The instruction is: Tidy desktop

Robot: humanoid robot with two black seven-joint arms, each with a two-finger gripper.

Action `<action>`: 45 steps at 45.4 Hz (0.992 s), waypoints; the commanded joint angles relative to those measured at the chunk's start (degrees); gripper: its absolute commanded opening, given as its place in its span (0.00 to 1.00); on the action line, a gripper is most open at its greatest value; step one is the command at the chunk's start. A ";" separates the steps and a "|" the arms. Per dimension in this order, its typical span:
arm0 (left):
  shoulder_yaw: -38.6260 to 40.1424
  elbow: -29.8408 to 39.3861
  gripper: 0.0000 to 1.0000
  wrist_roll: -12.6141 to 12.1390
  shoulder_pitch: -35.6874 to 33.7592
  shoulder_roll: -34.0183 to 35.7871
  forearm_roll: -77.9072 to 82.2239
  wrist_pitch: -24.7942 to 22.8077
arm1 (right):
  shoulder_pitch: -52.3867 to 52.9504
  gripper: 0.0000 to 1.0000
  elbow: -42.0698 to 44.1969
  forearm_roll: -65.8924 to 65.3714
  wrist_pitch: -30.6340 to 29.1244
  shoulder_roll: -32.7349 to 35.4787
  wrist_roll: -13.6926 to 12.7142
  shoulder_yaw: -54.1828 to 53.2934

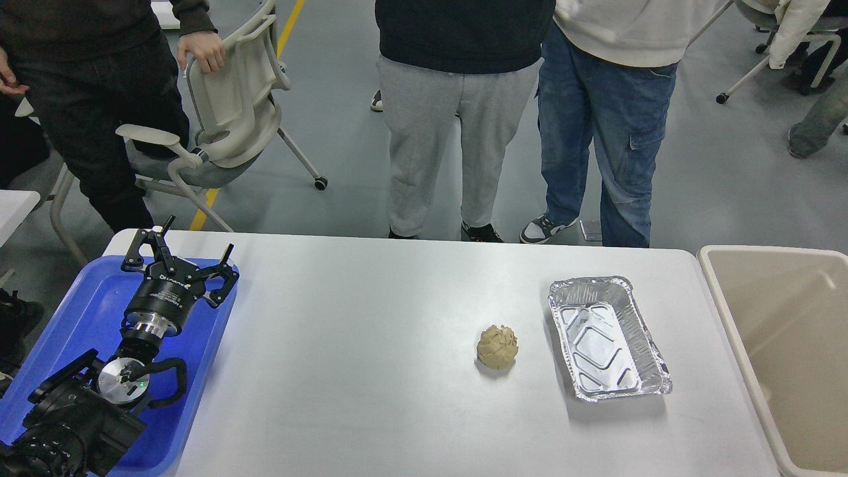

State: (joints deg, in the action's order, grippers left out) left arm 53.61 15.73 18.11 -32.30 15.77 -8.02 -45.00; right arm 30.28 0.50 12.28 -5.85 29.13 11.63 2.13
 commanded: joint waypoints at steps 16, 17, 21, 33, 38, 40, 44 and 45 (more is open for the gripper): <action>0.00 0.00 1.00 0.08 -0.04 -0.04 -0.07 0.00 | 3.30 1.00 -13.22 -1.73 -0.39 3.30 0.76 -34.01; 0.00 0.00 1.00 0.08 -0.04 -0.04 -0.07 0.00 | 3.03 1.00 -15.51 -2.96 -0.48 4.00 0.76 -36.47; 0.00 0.00 1.00 0.08 0.05 -0.04 -0.07 0.00 | -0.65 1.00 -25.79 -11.29 -0.39 6.73 0.85 -44.83; 0.00 0.00 1.00 0.08 0.05 -0.04 -0.15 0.00 | -11.91 1.00 -44.08 -37.92 -0.48 -5.73 1.11 -81.92; 0.00 0.00 1.00 0.08 0.05 -0.04 -0.15 0.00 | -12.70 1.00 -46.29 -48.22 -0.57 -12.06 5.50 -87.56; 0.00 0.00 1.00 0.08 -0.04 -0.04 -0.15 0.00 | -12.70 1.00 -46.64 -49.72 -0.57 -13.82 7.52 -87.56; 0.00 0.00 1.00 0.08 0.05 -0.04 -0.15 0.00 | -12.79 1.00 -47.26 -50.25 -0.57 -16.11 10.33 -87.65; 0.00 0.00 1.00 0.08 0.05 -0.04 -0.15 0.00 | -12.79 1.00 -47.34 -50.60 -0.57 -16.81 10.86 -87.65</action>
State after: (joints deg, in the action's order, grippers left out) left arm 53.61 15.73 18.19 -32.28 15.75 -8.16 -45.00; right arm 19.94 -40.89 -26.82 -6.27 20.87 16.47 -74.91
